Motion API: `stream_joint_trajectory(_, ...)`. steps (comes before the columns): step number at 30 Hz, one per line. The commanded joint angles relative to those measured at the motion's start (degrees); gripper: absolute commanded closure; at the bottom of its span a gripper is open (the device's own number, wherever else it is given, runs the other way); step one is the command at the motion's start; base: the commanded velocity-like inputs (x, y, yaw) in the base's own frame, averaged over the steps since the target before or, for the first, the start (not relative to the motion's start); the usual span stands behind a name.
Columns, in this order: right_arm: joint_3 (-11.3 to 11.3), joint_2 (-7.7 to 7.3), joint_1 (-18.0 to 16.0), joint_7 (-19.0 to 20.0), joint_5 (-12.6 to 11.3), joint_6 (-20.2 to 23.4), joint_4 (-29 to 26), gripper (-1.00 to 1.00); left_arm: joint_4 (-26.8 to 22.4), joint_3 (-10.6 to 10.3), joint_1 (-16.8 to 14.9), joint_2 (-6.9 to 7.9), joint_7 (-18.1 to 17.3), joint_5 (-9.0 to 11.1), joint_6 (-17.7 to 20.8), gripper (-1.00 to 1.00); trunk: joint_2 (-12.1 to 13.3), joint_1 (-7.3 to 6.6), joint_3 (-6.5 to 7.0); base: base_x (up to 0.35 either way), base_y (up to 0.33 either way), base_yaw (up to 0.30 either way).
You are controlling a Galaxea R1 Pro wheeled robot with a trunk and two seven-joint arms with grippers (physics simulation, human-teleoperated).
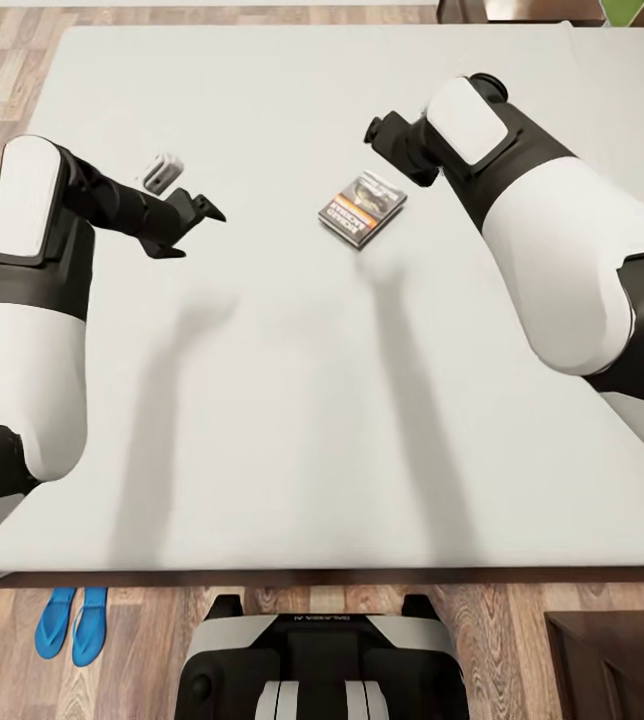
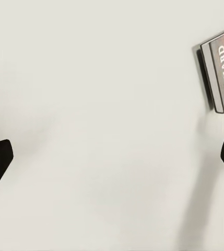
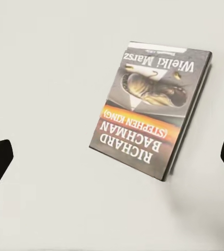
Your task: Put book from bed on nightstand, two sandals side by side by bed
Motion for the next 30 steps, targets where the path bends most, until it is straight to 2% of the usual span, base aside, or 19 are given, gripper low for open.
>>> stream_joint_trajectory(1,0.2,0.00,0.0,1.1,-0.3,0.2,-0.1,-1.00,-0.3,-0.3,0.0,0.29,0.6,1.2,0.0,-1.00,0.0,0.00,-0.12,0.000,0.000,0.000)
stream_joint_trajectory(6,0.4,0.00,0.2,6.8,0.2,0.2,0.1,-1.00,-2.5,-2.6,0.0,2.33,2.0,5.5,0.0,-1.00,0.0,0.00,-0.56,0.000,0.000,0.000)
stream_joint_trajectory(7,0.6,0.00,0.1,7.9,0.3,0.3,0.1,-1.00,-3.4,-3.5,0.1,3.07,3.2,7.0,0.0,-1.00,0.0,0.00,-0.65,0.000,0.000,0.000)
stream_joint_trajectory(11,0.7,0.00,-0.2,8.8,0.4,0.6,0.2,-1.00,-4.2,-4.5,0.6,4.17,4.4,8.7,0.0,-1.00,0.0,0.00,-1.01,0.000,0.000,0.000)
stream_joint_trajectory(12,0.9,-0.75,-1.2,9.1,1.2,1.1,0.1,-1.00,-5.1,-4.8,1.0,4.89,4.9,9.5,0.0,-1.00,0.0,0.00,-1.10,0.000,0.000,0.000)
stream_joint_trajectory(14,1.1,-1.11,-1.9,9.1,1.7,1.4,0.2,-1.00,-5.5,-5.0,1.2,5.17,5.1,9.8,0.0,-1.00,0.0,0.00,-1.28,0.000,0.000,0.000)
stream_joint_trajectory(15,1.5,-1.65,-4.1,9.2,3.5,2.8,0.3,-1.00,-6.0,-5.2,1.5,5.66,5.3,10.2,0.0,-1.00,0.0,0.00,-1.37,0.000,0.000,0.000)
stream_joint_trajectory(16,1.5,-1.65,-4.1,9.2,3.5,2.8,0.3,-1.00,-6.0,-5.2,1.5,5.66,5.3,10.2,0.0,-1.00,0.0,0.00,-1.46,0.000,0.000,0.000)
stream_joint_trajectory(19,2.0,-2.12,-7.4,9.2,7.1,6.5,0.6,-1.00,-6.5,-5.3,1.7,6.22,5.5,10.6,0.0,-1.00,0.0,0.00,-1.72,0.000,0.000,0.000)
stream_joint_trajectory(23,2.2,-2.41,-10.0,9.3,12.3,11.3,0.6,-1.00,-7.7,-5.3,1.7,6.58,5.7,11.5,0.0,-1.00,0.0,0.00,-2.08,0.000,0.000,0.000)
stream_joint_trajectory(25,2.3,-2.55,-10.7,9.6,14.3,13.0,0.6,-1.00,-9.3,-5.3,1.6,6.74,5.9,12.9,0.0,-1.00,0.0,0.00,-2.26,0.000,0.000,0.000)
stream_joint_trajectory(26,2.3,-2.75,-11.3,9.8,15.9,14.3,0.6,-1.00,-11.1,-5.3,1.6,7.26,6.6,14.7,0.0,-1.00,0.0,0.00,-2.35,0.000,0.000,0.000)
stream_joint_trajectory(30,2.5,-2.95,-11.9,10.1,18.5,15.8,0.6,-1.00,-13.5,-5.3,1.7,8.99,8.8,18.5,0.0,-1.00,0.0,0.00,-2.71,0.000,0.000,0.000)
